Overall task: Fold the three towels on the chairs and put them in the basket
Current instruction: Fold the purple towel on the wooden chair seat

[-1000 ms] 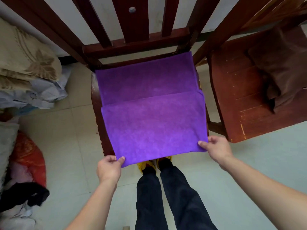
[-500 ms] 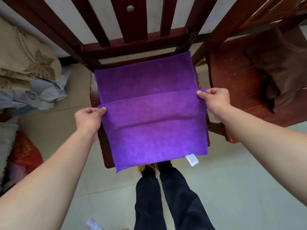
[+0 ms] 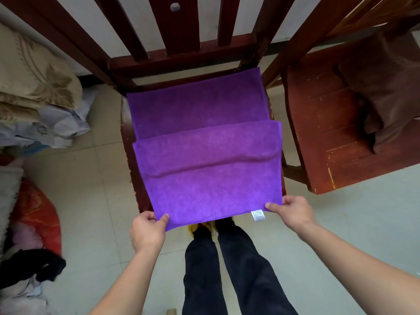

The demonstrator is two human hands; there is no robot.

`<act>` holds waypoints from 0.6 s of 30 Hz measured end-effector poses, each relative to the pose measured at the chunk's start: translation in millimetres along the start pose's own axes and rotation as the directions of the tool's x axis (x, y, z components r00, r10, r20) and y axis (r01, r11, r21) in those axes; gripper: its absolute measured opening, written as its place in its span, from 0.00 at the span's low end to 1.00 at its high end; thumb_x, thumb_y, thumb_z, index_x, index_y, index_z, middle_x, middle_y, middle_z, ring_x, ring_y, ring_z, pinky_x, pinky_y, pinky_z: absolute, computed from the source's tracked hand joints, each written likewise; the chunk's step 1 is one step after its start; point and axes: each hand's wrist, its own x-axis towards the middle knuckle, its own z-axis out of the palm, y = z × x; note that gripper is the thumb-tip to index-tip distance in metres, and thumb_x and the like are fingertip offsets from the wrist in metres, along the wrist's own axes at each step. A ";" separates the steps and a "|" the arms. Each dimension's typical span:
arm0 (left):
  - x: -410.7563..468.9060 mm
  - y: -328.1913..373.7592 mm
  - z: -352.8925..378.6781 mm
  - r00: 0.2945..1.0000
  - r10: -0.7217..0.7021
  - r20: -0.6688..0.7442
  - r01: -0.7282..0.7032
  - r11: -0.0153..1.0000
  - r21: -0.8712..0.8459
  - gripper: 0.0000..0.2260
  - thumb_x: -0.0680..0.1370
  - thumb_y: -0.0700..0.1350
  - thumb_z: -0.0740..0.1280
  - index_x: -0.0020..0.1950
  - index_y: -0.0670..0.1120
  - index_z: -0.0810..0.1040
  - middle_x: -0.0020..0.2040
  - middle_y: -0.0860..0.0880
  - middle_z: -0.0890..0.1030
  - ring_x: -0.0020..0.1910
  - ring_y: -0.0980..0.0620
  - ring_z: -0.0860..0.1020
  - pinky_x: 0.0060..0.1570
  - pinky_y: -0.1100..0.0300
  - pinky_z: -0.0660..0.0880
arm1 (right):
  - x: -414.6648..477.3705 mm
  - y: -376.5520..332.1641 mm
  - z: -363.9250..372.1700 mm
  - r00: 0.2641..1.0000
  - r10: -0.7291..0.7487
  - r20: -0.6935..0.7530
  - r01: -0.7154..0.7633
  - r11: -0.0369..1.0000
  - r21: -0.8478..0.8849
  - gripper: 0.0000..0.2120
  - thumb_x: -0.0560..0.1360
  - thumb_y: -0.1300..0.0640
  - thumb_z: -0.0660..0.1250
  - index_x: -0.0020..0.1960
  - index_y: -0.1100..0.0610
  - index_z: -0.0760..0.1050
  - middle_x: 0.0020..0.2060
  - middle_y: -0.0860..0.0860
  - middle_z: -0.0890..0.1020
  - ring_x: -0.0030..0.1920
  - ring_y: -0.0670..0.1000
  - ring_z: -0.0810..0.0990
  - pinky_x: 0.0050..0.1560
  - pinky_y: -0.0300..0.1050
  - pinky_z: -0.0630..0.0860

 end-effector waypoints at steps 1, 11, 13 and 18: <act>-2.9 1.8 0.1 1.000 0.001 -0.013 -0.001 0.999 0.038 0.19 0.71 0.44 0.74 0.28 0.45 0.66 0.24 0.49 0.67 0.27 0.46 0.66 0.31 0.56 0.63 | -0.7 6.0 1.3 0.999 0.026 0.023 -0.026 1.000 -0.003 0.14 0.66 0.49 0.78 0.35 0.59 0.79 0.28 0.50 0.78 0.31 0.54 0.73 0.36 0.46 0.69; -38.2 -5.5 -24.4 0.971 -0.171 0.168 0.233 0.838 -0.494 0.08 0.77 0.36 0.66 0.41 0.43 0.69 0.36 0.42 0.78 0.26 0.50 0.79 0.28 0.60 0.78 | -47.0 1.1 -14.8 1.000 -0.007 -0.015 0.012 0.914 0.406 0.11 0.80 0.55 0.63 0.42 0.59 0.78 0.37 0.55 0.83 0.36 0.50 0.81 0.35 0.43 0.68; -52.5 -11.4 -28.4 0.966 -0.178 0.187 0.252 0.805 -0.537 0.08 0.78 0.36 0.66 0.42 0.42 0.69 0.34 0.41 0.77 0.19 0.56 0.76 0.23 0.65 0.76 | -57.9 8.4 -17.7 0.999 -0.006 -0.050 0.027 0.904 0.426 0.12 0.81 0.55 0.61 0.43 0.59 0.78 0.37 0.55 0.83 0.33 0.48 0.81 0.34 0.42 0.68; -89.8 -46.8 -38.8 0.961 -0.136 0.241 0.250 0.799 -0.547 0.08 0.80 0.37 0.63 0.41 0.41 0.71 0.34 0.41 0.76 0.17 0.58 0.74 0.21 0.67 0.75 | -100.6 43.7 -14.8 0.991 -0.034 -0.128 0.093 0.867 0.490 0.14 0.81 0.56 0.60 0.40 0.58 0.76 0.35 0.55 0.82 0.29 0.48 0.78 0.30 0.41 0.66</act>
